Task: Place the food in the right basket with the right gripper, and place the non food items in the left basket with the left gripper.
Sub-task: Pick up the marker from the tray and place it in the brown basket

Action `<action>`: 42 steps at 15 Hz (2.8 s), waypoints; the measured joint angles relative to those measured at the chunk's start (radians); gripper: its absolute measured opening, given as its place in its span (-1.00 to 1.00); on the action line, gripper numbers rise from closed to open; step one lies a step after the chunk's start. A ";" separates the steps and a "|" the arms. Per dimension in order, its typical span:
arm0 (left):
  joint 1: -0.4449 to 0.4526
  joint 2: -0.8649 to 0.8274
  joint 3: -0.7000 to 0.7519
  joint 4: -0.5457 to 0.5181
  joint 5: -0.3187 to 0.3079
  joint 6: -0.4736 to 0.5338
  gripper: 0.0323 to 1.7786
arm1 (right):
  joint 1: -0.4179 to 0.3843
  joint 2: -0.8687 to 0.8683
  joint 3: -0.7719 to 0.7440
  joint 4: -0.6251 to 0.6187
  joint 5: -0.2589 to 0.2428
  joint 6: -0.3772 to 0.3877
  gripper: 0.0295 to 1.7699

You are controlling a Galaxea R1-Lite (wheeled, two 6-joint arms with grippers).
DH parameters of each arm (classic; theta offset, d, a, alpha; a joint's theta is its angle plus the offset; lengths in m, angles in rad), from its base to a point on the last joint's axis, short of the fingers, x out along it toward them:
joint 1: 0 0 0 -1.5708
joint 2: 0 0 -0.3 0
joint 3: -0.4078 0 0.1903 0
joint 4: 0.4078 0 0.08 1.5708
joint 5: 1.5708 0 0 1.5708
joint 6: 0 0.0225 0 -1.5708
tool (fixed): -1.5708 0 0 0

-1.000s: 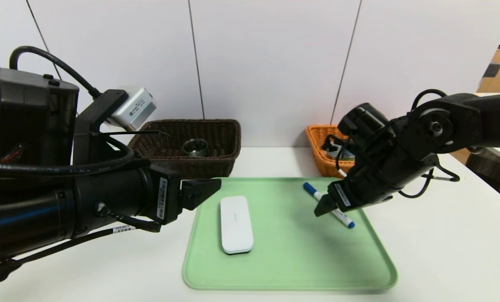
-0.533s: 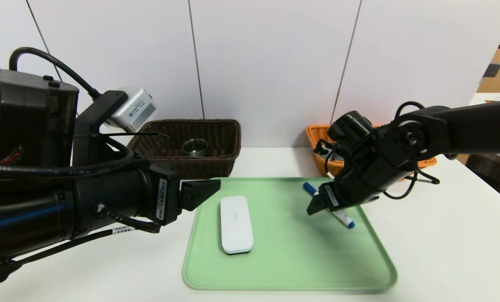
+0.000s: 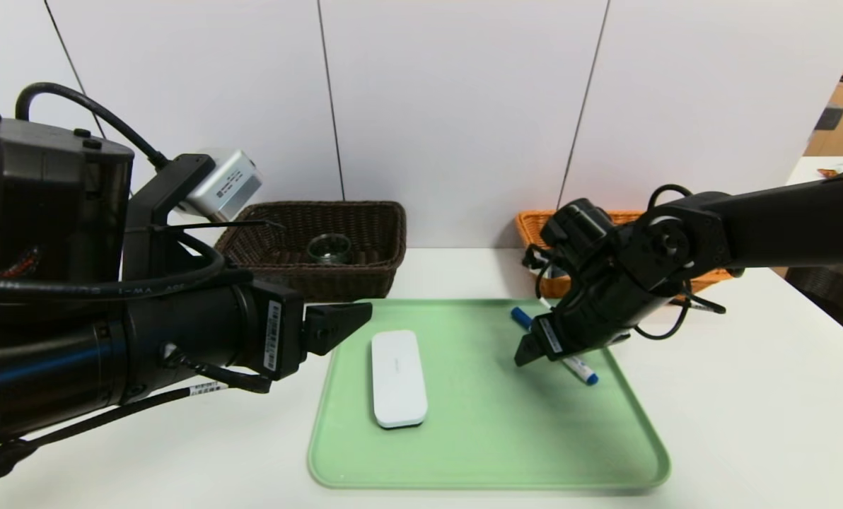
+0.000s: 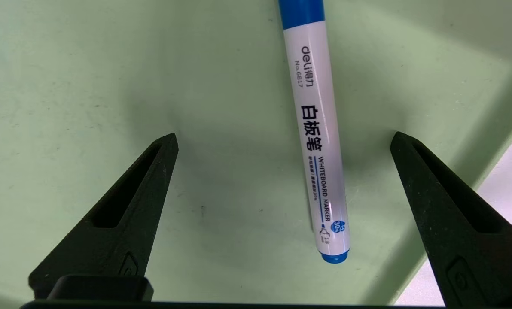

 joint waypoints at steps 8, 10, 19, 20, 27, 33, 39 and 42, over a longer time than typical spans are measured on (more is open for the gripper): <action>0.000 0.001 0.000 0.000 0.002 -0.001 0.90 | 0.004 0.010 -0.003 0.000 -0.018 -0.010 0.92; 0.000 0.001 0.000 0.000 0.003 -0.001 0.90 | 0.004 0.011 -0.003 0.000 -0.018 -0.010 0.92; 0.000 -0.001 0.002 0.000 0.003 -0.001 0.90 | 0.005 0.014 -0.003 0.001 -0.019 -0.009 -0.16; 0.000 -0.002 0.002 0.000 0.003 -0.001 0.90 | 0.005 0.014 -0.003 0.001 -0.019 -0.009 -0.56; 0.000 -0.009 0.006 0.001 0.004 -0.001 0.90 | 0.027 0.001 -0.026 0.005 -0.017 -0.003 -0.84; 0.000 -0.030 0.053 0.003 0.011 -0.010 0.90 | 0.171 -0.089 -0.234 0.004 -0.014 0.104 -0.84; 0.003 -0.044 0.087 0.004 0.051 -0.015 0.90 | 0.248 -0.050 -0.406 -0.379 -0.065 0.167 -0.84; 0.010 -0.045 0.089 0.007 0.065 -0.018 0.90 | 0.296 0.073 -0.453 -0.733 -0.173 0.172 -0.84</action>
